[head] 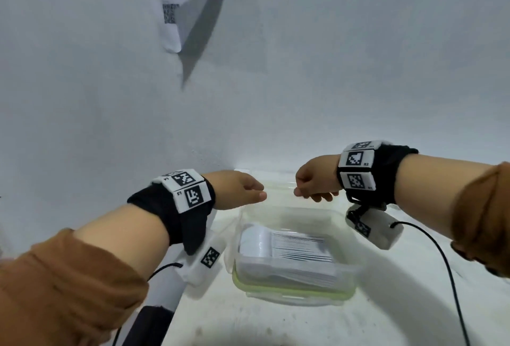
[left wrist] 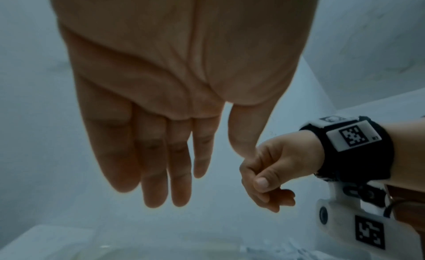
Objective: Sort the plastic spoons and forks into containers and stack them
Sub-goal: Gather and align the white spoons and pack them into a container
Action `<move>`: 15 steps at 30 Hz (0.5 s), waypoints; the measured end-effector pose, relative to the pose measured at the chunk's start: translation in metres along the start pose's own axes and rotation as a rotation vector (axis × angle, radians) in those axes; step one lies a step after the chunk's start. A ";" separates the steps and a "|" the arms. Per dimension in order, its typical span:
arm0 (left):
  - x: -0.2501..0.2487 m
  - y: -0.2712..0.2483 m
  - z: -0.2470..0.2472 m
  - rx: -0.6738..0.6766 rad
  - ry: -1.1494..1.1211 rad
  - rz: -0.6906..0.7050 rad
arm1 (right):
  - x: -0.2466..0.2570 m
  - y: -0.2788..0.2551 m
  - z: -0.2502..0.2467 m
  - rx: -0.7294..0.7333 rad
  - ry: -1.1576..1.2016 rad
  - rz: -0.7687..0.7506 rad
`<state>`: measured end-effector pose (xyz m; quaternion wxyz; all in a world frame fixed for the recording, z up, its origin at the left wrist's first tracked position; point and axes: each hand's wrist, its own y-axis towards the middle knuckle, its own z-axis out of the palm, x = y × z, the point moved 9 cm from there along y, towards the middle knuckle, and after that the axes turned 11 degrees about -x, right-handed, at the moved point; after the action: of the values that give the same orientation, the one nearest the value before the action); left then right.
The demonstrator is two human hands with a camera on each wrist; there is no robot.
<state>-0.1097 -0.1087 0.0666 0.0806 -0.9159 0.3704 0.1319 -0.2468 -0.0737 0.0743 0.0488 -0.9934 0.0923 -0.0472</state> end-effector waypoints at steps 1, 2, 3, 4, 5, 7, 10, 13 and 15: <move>-0.008 0.004 -0.002 -0.018 -0.031 0.001 | -0.010 -0.003 -0.004 -0.002 -0.030 0.010; -0.018 0.009 -0.004 -0.038 -0.080 -0.002 | -0.023 -0.008 -0.008 -0.009 -0.063 0.020; -0.027 0.014 -0.005 -0.053 -0.138 -0.013 | -0.035 -0.013 -0.012 -0.012 -0.090 0.033; -0.042 0.019 -0.004 -0.064 -0.200 -0.009 | -0.050 -0.019 -0.015 -0.016 -0.115 0.048; -0.055 0.022 -0.004 -0.069 -0.256 -0.011 | -0.063 -0.025 -0.017 -0.012 -0.138 0.064; -0.086 0.031 0.000 -0.079 -0.332 -0.015 | -0.098 -0.039 -0.016 0.008 -0.169 0.104; -0.131 0.044 0.012 -0.088 -0.347 -0.012 | -0.149 -0.057 -0.010 0.028 -0.181 0.159; -0.175 0.061 0.031 -0.086 -0.299 0.003 | -0.197 -0.073 0.002 0.061 -0.210 0.185; -0.200 0.071 0.048 -0.065 -0.265 0.001 | -0.227 -0.082 0.013 0.078 -0.219 0.199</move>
<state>-0.3066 -0.0158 0.0780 0.0991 -0.8925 0.3524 0.2636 -0.4531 0.0500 0.0509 0.1017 -0.9759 0.1826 0.0627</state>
